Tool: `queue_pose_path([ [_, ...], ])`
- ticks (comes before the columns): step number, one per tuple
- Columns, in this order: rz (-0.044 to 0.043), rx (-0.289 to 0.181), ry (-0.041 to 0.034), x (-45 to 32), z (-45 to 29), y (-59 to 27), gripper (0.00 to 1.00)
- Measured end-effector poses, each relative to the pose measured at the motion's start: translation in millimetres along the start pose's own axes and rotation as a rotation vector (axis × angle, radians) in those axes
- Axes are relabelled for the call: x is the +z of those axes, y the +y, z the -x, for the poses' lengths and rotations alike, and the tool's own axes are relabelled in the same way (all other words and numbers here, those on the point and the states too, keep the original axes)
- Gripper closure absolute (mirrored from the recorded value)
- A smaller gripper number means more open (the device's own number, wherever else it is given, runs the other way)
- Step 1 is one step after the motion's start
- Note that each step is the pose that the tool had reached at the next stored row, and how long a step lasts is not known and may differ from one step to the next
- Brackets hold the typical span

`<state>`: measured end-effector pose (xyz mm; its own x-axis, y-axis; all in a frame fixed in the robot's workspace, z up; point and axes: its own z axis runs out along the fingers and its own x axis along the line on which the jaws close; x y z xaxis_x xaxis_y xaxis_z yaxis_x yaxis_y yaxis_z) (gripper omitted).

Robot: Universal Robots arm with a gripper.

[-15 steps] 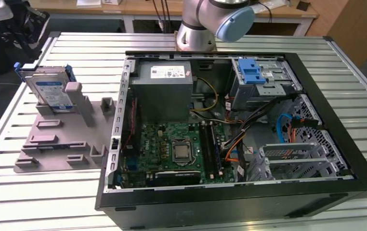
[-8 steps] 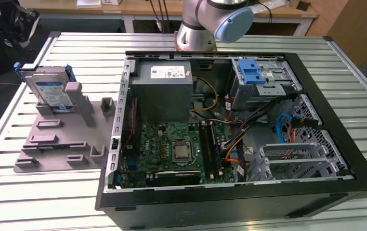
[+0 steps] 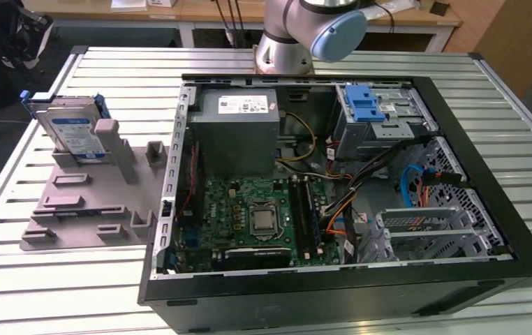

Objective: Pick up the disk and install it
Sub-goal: 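Reach for the disk, then pick up the disk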

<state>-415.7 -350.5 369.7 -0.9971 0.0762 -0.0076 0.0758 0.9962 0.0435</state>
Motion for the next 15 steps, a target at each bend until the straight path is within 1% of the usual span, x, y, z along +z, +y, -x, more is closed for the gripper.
queue_pose_path([
  [7, 0.0000, -0.003, 0.0001, 0.0, -0.1, 0.0, 0.89],
  [9, 0.0002, -0.021, 0.0009, 0.0, -0.2, 0.0, 0.89],
  [15, 0.0008, -0.096, 0.0040, 0.1, -0.1, 0.0, 0.89],
])
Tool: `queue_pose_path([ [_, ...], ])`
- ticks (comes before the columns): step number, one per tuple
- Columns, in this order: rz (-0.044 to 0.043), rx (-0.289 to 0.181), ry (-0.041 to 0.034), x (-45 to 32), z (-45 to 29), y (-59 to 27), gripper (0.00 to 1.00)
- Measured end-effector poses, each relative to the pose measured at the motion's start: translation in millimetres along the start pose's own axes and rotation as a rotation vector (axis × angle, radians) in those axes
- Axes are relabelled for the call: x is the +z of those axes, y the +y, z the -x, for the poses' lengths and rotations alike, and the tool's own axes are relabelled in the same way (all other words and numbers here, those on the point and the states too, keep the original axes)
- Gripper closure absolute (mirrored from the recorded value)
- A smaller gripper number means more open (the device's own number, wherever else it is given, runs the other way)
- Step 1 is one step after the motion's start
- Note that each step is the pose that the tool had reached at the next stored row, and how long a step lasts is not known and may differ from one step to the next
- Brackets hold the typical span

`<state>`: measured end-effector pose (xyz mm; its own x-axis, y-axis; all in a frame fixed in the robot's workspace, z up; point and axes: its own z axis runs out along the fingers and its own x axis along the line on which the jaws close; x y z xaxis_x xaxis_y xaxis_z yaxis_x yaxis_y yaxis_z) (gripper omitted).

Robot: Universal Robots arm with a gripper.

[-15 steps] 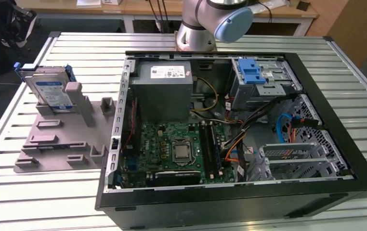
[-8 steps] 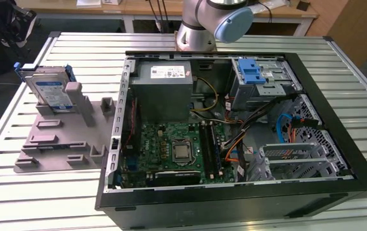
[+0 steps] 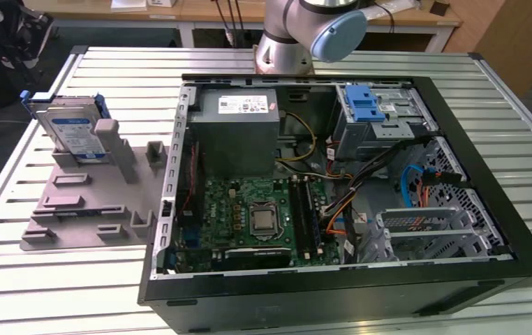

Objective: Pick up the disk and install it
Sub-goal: 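Pick up the disk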

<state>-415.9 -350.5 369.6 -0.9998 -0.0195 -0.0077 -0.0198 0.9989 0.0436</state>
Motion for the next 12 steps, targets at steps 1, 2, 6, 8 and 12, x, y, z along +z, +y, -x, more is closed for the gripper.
queue_pose_path([
  [1, 0.0001, -0.011, 0.0005, 0.0, 0.0, 0.0, 0.89],
  [2, 0.0002, -0.022, 0.0009, 0.0, 0.0, 0.0, 0.89],
  [6, 0.0005, -0.063, 0.0028, 0.0, 0.0, 0.0, 0.89],
  [8, 0.0006, -0.083, 0.0037, 0.0, 0.0, 0.0, 0.89],
  [12, 0.0009, -0.124, 0.0054, 0.0, -0.1, 0.0, 0.89],
])
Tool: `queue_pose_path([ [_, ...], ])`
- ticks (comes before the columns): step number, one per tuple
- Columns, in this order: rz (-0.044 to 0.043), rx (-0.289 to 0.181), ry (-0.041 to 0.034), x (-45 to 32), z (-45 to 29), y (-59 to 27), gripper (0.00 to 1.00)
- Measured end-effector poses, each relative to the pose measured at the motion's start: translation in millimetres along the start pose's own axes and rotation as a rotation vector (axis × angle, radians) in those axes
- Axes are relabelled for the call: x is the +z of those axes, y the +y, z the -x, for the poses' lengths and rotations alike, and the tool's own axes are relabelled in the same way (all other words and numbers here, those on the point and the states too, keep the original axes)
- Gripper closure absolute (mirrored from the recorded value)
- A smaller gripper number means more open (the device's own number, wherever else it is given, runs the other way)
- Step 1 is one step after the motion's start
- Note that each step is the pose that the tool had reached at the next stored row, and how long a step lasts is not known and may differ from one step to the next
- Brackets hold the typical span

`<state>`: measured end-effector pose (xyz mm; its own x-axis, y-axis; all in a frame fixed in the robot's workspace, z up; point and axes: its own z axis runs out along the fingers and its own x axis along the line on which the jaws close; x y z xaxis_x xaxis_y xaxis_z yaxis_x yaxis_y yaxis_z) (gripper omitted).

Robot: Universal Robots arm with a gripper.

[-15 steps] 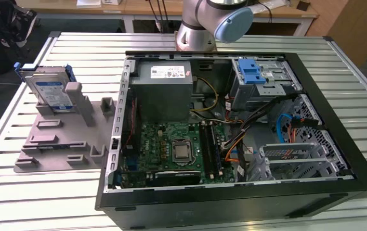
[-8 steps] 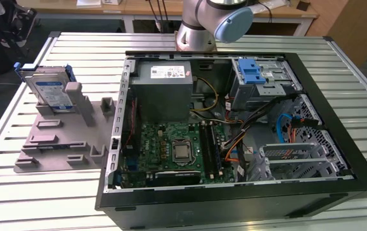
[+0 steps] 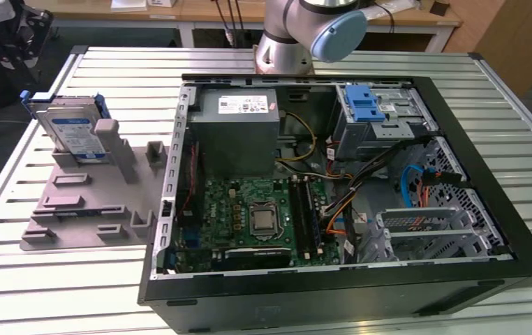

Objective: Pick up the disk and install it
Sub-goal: 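Pick up the disk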

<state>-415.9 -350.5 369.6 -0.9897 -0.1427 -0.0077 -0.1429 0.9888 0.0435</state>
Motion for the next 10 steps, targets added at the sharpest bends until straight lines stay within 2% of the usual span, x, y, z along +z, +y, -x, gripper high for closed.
queue_pose_path([
  [10, 0.0006, -0.078, 0.0035, 0.0, 0.0, 0.0, 0.89],
])
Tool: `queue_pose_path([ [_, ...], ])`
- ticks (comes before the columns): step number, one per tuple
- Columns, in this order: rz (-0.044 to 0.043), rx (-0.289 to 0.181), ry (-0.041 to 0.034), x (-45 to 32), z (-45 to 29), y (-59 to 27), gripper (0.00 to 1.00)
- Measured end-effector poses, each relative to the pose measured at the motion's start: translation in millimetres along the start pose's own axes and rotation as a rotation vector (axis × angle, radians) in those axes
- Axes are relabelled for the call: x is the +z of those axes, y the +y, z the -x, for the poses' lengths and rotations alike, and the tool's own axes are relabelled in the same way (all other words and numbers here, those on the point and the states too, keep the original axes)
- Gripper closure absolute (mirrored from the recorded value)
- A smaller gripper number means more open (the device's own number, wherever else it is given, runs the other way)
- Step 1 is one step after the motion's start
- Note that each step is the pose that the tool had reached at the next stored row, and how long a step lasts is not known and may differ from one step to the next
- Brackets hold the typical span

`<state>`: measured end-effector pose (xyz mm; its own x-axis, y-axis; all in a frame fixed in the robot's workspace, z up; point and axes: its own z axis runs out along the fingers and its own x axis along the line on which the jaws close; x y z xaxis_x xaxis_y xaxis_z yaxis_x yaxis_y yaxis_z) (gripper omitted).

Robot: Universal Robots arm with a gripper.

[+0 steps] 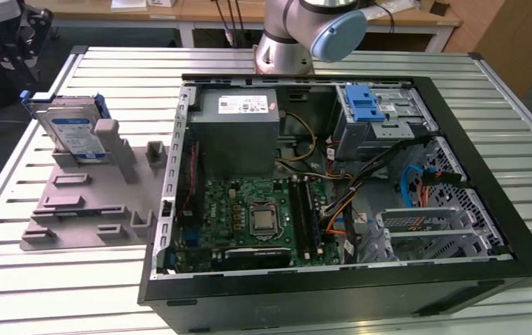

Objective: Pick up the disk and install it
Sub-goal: 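Pick up the disk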

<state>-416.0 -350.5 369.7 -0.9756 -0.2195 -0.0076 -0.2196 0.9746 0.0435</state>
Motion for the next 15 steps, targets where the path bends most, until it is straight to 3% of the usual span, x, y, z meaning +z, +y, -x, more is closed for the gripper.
queue_pose_path([
  [15, 0.0008, -0.111, 0.0047, 0.0, 0.0, 0.0, 0.89],
])
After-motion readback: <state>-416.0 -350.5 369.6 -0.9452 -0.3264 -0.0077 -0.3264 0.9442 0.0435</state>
